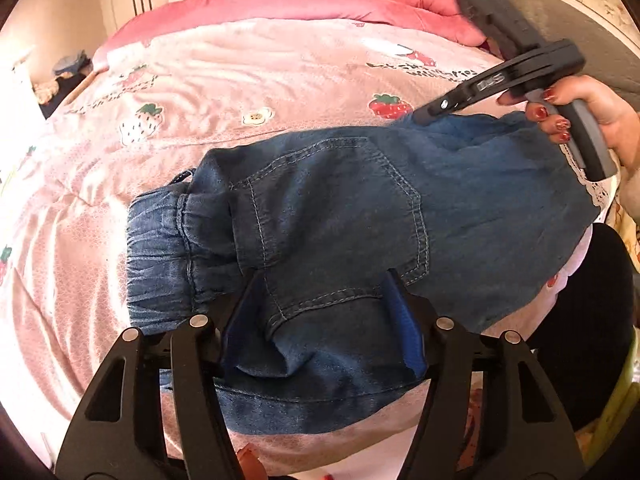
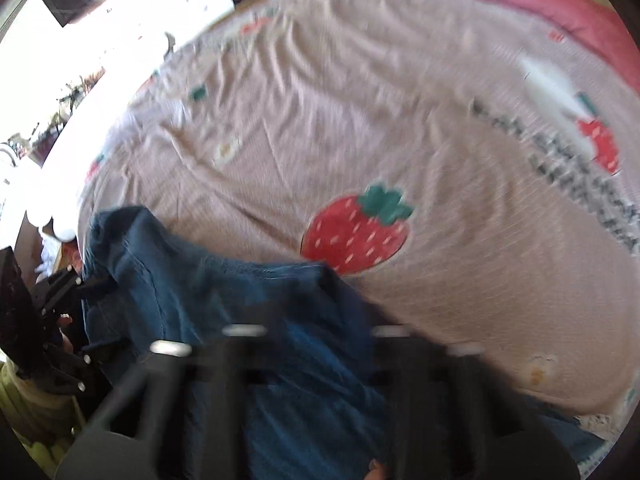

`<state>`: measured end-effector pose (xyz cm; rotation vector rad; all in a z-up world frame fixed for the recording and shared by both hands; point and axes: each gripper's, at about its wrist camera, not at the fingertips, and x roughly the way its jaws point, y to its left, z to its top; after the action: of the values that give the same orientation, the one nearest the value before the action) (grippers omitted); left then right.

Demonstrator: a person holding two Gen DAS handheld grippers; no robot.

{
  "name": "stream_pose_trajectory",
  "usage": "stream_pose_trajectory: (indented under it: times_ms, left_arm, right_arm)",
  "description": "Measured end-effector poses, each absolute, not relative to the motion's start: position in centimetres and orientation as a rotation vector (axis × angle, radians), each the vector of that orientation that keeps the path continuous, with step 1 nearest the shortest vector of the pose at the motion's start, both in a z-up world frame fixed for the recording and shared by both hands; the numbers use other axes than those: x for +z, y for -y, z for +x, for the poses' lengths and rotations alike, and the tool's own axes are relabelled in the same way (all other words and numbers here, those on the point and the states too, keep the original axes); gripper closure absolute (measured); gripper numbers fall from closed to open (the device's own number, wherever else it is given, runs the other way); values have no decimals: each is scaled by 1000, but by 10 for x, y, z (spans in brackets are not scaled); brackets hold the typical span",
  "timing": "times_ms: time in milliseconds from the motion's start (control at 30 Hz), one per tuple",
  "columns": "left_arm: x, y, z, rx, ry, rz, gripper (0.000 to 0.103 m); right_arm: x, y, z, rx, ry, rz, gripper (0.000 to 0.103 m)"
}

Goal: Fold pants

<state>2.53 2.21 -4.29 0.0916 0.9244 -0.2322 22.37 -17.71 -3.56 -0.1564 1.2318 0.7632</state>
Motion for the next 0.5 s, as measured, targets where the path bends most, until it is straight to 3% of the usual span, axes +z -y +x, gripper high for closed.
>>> stream_pose_trajectory:
  times_ms: [167,400,433,500]
  left_arm:
    - [-43,-25,24,-238,-921,85,49]
    - [-46,-28,26,-246,-918,76,49]
    - [-45,-28,25,-246,-913,79,49]
    - [-41,-26,23,-249,-901,80,49]
  right_arm:
    - [-28,169,246,691,-1123,-143,101]
    - [-37,202,254,656,-1110,-60,103]
    - [-29,212,252,670,-1091,-20,101]
    - [0,251,239,667,-1000,34,78]
